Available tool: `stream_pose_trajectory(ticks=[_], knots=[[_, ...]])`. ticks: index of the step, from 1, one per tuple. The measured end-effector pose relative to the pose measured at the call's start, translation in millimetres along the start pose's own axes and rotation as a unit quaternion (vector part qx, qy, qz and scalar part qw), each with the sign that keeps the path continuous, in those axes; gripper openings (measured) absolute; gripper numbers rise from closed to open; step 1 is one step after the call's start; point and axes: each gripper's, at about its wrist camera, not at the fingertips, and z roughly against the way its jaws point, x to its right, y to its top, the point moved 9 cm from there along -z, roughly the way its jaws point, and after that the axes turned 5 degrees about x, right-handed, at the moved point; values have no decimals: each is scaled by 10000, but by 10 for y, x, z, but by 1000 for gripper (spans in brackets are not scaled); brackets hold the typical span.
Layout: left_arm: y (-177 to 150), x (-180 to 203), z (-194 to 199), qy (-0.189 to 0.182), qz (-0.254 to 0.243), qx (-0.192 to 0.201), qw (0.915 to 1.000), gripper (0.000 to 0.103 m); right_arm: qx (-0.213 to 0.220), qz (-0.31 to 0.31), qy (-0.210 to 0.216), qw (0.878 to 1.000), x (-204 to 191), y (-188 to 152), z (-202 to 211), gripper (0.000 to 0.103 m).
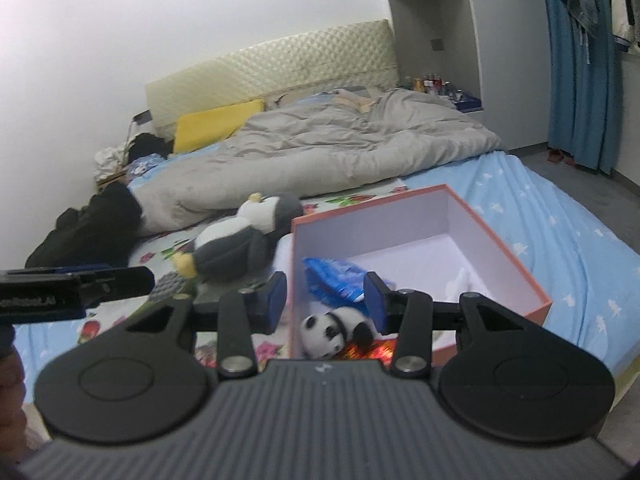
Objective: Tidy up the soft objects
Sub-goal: 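Withdraw both tools and move them back to the face mask and pink toy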
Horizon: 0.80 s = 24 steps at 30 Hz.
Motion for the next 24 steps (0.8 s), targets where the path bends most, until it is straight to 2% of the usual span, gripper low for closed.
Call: stream_pose_trajectory(ticks=[12,18,24], knots=[[-689,-709,582,436,553,-112,9975,73,-412,279,498,9975,-734,-660,44,45],[-995,-1066,644,687,769,-194,9945,73,-647,298,644,9954,-986,-989,-41,45],[-1243,-1243,577,796,870,-293,9926,73,-755,357,698,9941,-1079,-1253,-127,45]])
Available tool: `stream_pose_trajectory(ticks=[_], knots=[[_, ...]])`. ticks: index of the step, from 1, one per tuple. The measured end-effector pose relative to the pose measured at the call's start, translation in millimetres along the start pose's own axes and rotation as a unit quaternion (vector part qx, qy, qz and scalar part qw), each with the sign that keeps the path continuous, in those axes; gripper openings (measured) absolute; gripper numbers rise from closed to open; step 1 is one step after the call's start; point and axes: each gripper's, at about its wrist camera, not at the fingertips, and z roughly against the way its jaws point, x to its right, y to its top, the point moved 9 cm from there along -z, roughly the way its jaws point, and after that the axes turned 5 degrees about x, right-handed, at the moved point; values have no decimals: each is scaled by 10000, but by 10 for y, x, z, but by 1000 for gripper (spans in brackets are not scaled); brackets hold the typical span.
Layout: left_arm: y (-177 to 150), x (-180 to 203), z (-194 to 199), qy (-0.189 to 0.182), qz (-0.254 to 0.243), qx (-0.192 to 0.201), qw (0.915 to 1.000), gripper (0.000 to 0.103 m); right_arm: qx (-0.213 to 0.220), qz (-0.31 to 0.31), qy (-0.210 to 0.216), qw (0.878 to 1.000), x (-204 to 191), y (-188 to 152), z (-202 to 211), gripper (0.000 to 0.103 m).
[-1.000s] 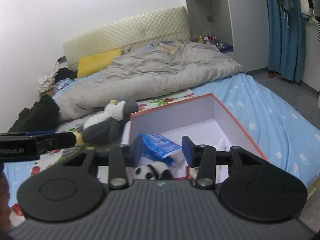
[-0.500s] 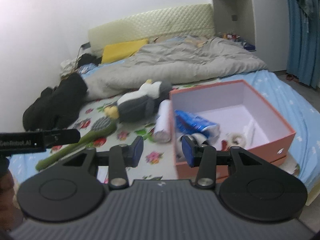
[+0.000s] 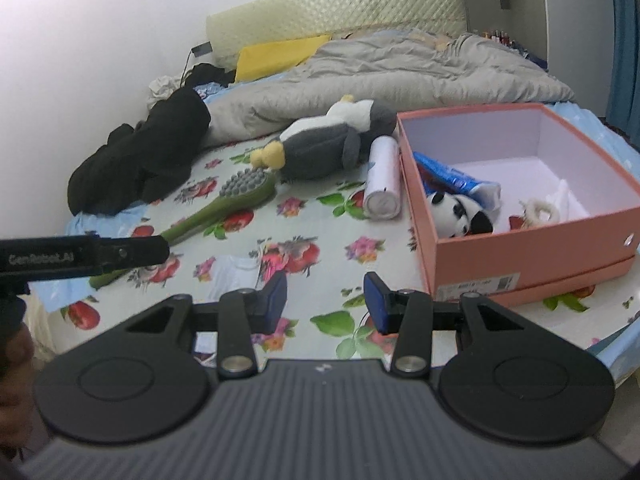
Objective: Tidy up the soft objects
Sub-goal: 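Withdraw both tools and move them back to the face mask and pink toy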
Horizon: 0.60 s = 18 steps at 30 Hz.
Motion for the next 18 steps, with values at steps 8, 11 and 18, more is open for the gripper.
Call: stream_pose_trajectory(ticks=[8,11,18], knots=[[-210,-107,43,81,-42,-87,9999,73,25,42,85,10000,-79,-152,53,45],[-282,-140,104,93,17,-114,9999,73,1,66,101,9999,-103,-191,34,45],[-350,-209,203,225,85,-128,9996,79,-14,74,169,9998,-173,-239,12,45]])
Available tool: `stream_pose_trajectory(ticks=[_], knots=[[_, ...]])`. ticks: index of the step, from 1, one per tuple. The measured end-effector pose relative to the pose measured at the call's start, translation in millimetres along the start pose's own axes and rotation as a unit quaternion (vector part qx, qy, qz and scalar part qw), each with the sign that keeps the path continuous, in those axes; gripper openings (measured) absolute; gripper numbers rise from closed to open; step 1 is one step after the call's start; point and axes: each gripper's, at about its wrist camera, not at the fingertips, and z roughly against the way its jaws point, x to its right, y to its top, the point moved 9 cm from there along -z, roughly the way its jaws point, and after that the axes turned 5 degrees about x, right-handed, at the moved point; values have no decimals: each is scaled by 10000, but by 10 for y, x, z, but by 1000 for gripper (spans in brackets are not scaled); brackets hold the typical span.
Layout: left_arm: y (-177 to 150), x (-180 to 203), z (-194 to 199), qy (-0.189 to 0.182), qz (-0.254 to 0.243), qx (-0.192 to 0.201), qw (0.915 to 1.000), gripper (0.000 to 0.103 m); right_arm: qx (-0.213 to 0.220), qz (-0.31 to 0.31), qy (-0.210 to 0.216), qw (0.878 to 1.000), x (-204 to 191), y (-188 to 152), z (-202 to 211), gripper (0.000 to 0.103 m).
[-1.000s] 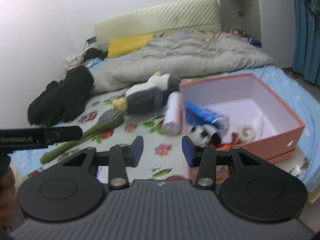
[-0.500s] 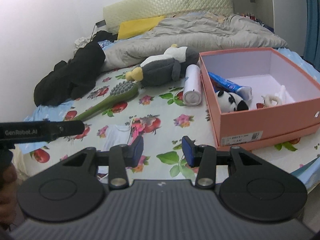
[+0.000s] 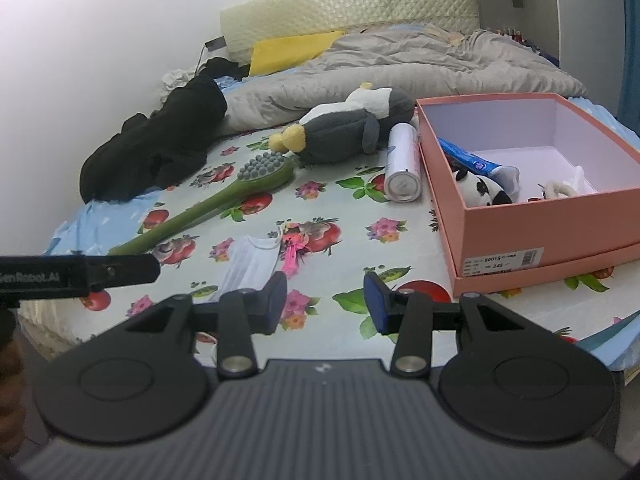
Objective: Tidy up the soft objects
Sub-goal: 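Withdraw both tools and move them back to the face mask and pink toy, then close the left tool on the blue face mask while the right tool grasps the pink feathered toy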
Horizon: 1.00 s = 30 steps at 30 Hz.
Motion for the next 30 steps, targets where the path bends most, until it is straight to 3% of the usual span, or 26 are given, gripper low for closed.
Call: stream_pose_trajectory(ticks=[12,30], knots=[[-160,-248,-430,201,-15,-294,9994,79,-218,-69,-100,9997,77,-103,-315,45],[-286,-676,-1163,502,87,-694,9963,82,-434,170,75,9989,-12,-65,-1001,45]])
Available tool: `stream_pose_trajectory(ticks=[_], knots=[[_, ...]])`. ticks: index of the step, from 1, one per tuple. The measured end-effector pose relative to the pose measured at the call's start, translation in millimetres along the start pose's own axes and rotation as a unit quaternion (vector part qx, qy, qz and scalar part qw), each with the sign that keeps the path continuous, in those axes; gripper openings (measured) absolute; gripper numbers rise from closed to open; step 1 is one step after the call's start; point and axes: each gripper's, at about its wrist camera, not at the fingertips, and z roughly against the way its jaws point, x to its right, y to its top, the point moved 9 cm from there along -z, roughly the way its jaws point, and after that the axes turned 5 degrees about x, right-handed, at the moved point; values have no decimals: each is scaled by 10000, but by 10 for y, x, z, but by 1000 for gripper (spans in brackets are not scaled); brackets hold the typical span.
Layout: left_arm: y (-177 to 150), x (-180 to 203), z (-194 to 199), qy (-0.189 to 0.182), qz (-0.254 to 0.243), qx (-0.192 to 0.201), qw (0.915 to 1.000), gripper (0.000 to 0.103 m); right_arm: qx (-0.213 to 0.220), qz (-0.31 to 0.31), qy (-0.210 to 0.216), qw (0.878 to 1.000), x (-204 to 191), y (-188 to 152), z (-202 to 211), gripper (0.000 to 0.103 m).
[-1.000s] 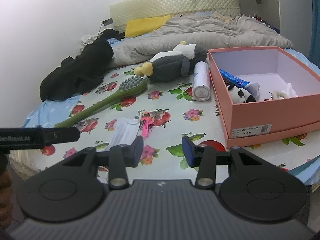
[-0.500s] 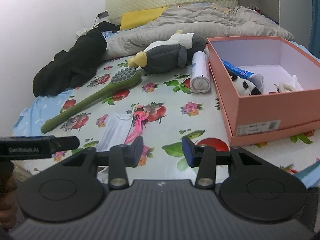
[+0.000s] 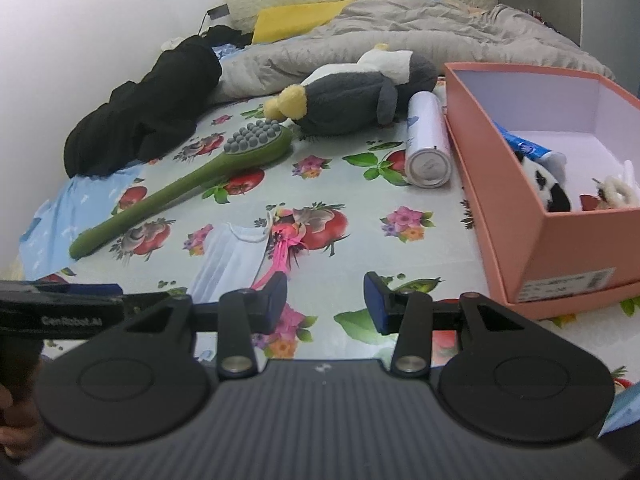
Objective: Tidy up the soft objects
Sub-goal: 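Close the left tool on the blue face mask while the right tool grasps the pink feathered toy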
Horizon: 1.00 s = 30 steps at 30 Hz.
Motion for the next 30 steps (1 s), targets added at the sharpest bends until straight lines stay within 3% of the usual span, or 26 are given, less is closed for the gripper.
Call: stream_pose_trajectory(ticks=[13,16,17,21,30], knots=[[-12,-159,-421,60,84,-186,9998,83,-134,67,111,9998,-29,63,-509,46],[-26,-206,-516,85,133,-231,9996,83,-154,154,137,9997,-45,75,-673,64],[-35,-214,-550,69,144,-244,9996,84,-144,179,128,9997,-46,82,-723,64],[-70,-220,-661,-13,137,-216,9997,88,-214,176,196,9994,-51,104,-955,64],[-42,-80,-714,-173,-180,-4,9997,84,-447,197,638,9968,-274,61,-1381,60]])
